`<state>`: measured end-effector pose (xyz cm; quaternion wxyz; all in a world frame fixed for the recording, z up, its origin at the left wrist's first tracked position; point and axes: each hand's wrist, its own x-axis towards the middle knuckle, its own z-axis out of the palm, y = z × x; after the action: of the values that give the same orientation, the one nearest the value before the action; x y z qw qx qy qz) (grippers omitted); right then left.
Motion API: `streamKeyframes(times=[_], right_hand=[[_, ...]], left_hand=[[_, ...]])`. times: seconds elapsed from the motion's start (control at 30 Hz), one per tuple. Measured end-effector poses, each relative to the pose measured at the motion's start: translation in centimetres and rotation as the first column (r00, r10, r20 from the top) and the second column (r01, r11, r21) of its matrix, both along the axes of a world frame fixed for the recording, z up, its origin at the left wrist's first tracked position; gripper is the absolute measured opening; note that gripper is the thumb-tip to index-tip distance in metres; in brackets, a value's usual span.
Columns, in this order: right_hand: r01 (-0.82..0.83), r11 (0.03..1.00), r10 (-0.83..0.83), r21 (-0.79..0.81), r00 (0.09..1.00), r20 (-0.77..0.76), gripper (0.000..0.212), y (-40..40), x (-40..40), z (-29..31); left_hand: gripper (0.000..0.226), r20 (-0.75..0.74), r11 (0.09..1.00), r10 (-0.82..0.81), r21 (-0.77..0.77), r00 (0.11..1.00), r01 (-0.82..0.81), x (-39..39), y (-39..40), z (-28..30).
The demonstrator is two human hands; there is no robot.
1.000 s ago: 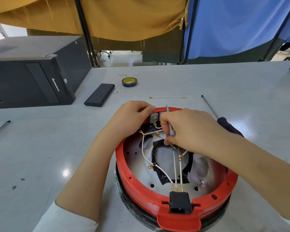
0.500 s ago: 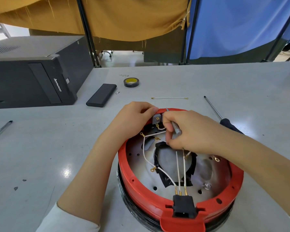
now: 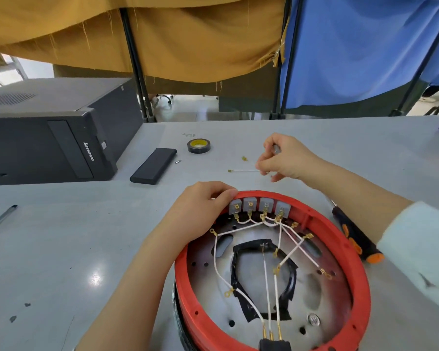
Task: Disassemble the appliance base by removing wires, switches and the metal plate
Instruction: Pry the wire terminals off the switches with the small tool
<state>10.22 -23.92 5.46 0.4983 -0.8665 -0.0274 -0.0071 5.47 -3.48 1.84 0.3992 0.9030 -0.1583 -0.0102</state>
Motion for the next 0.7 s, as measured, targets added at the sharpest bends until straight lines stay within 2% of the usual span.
streamKeyframes(times=[0.1,0.17,0.23,0.53,0.7], right_hand=[[0.007,0.940,0.001,-0.341,1.000,0.025,0.024,-0.7,3.5,-2.3],[-0.008,0.844,0.053,-0.536,0.996,0.067,0.021,-0.9,5.0,-3.7],[-0.015,0.765,0.104,-0.644,0.989,0.101,0.018,-0.9,6.1,-4.5],[-0.036,0.760,0.167,-0.649,0.976,0.141,0.017,-0.7,7.8,-5.4],[-0.018,0.856,0.139,-0.516,0.971,0.196,0.018,-0.9,6.1,-3.8]], left_hand=[[0.020,-0.008,1.000,0.000,-0.016,1.000,0.000,0.0,0.1,-0.2],[0.019,-0.015,1.000,0.002,-0.025,1.000,-0.002,0.1,0.1,-0.2],[0.019,-0.011,1.000,0.003,-0.019,1.000,-0.003,0.2,0.1,-0.3],[0.021,-0.022,0.999,0.009,-0.032,1.000,-0.010,0.3,0.1,-0.4],[0.021,-0.013,1.000,0.004,-0.013,1.000,-0.004,0.2,0.1,-0.2]])
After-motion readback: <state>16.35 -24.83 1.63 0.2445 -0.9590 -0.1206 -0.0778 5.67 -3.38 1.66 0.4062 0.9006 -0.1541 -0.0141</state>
